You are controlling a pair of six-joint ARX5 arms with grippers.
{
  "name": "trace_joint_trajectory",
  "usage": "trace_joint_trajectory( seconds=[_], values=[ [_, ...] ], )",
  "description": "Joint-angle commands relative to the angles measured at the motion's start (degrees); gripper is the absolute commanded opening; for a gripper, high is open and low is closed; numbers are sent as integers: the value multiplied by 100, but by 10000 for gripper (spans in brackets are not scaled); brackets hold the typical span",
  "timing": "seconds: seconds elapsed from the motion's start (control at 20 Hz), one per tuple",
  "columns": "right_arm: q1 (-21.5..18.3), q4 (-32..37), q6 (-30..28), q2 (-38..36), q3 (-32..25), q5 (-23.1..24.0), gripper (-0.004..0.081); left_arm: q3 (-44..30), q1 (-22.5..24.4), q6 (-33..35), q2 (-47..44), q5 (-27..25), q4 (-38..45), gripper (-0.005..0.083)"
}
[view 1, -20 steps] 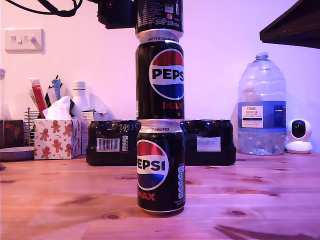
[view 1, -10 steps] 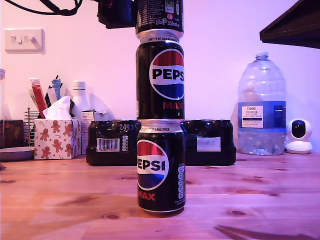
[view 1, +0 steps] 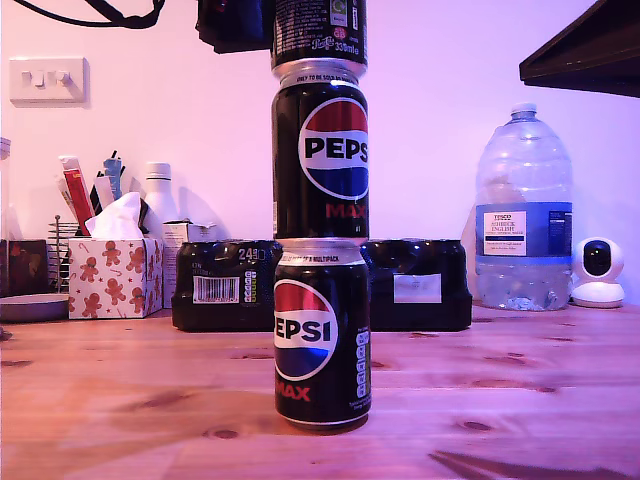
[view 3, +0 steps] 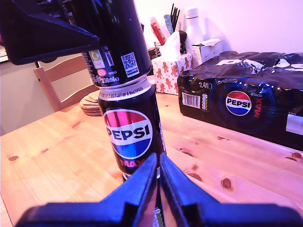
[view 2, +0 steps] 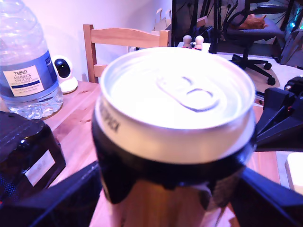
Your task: Stack up the Pepsi cans on top of each other
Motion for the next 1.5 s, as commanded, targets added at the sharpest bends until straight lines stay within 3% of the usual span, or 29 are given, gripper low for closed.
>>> trace_joint_trajectory(
  seconds=[0.0,0.75,1.45],
  values=[
    [17,42,-28,-2,33,-20,-13,-4,-20,-37,-55,22,61,709],
    [17,44,-28,-2,33,-20,-13,4,-20,-136,-479,24,122,718],
    [17,48,7,-2,33,-17,-13,234,-20,-175,-621,22,686,718]
  ],
)
